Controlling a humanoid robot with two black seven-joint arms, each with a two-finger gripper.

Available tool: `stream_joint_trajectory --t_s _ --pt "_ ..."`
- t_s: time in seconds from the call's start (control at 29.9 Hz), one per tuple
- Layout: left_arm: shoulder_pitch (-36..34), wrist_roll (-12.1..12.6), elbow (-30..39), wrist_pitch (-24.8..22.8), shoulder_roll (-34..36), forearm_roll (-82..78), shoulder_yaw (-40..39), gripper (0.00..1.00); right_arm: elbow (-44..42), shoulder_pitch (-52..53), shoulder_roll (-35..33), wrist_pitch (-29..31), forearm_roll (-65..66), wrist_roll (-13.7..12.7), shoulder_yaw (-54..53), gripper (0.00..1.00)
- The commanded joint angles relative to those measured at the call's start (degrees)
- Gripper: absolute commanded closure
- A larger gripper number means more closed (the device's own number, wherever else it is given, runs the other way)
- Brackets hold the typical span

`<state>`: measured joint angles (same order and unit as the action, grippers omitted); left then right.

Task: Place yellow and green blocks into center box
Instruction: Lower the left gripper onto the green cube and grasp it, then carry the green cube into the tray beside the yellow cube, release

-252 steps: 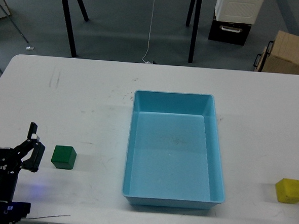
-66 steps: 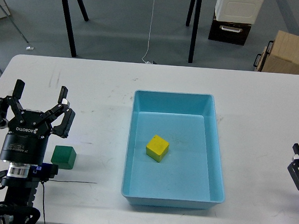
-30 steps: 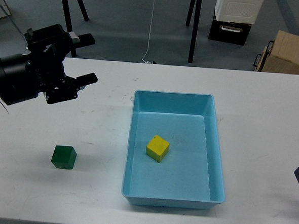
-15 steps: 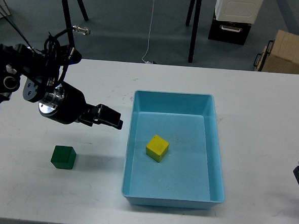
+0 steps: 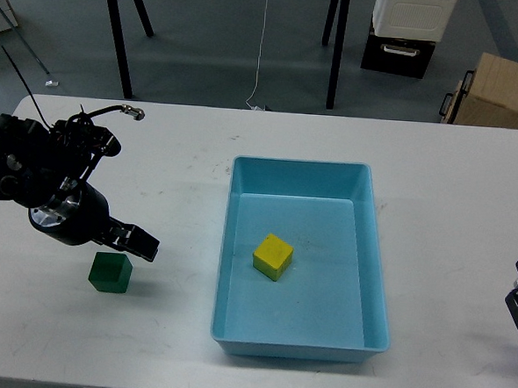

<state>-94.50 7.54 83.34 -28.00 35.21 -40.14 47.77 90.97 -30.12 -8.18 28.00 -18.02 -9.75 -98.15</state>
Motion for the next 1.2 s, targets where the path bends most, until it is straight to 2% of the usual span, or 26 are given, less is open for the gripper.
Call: stream_joint_trajectory --t_s 0.0,0.43,0.74,0.87,0.97,1.0,1.07,1.17 --pt "2.3 -0.07 -3.26 0.0 -0.93 -0.12 -0.57 0.0 0.0 -0.02 -0.16 0.0 0.0 -0.09 -0.29 0.0" --pt "8.54 -0.16 -7.22 0.0 -1.99 -0.2 -2.85 0.0 -0.09 -0.02 -0.25 0.0 0.0 -0.09 -0.38 0.0" --pt "9.87 -0.16 -5.73 0.0 -1.37 -0.29 -3.91 0.03 -0.44 -0.02 -0.34 0.0 0.0 -0.09 -0.29 0.0" --pt "9.95 -0.34 -5.29 2.33 -1.29 -0.29 -3.82 0.07 -0.53 -0.02 -0.34 0.0 0.0 -0.09 -0.38 0.0" --pt "9.95 -0.95 -5.03 2.51 -1.29 -0.38 -3.82 0.18 -0.53 -0.02 -0.34 0.0 0.0 -0.09 -0.38 0.0" --pt "9.95 -1.04 -4.77 2.51 -1.29 -0.55 -3.82 0.26 -0.53 -0.02 -0.34 0.0 0.0 -0.09 -0.38 0.0" --pt "9.87 -1.04 -4.06 2.51 -1.29 -1.87 -3.82 0.49 -0.44 -0.02 -0.34 0.0 0.0 -0.09 -0.38 0.0" --pt "9.87 -0.51 -3.8 2.34 -1.29 -3.54 -3.73 0.66 -0.44 -0.02 -0.43 0.0 0.0 -0.09 -0.38 0.0"
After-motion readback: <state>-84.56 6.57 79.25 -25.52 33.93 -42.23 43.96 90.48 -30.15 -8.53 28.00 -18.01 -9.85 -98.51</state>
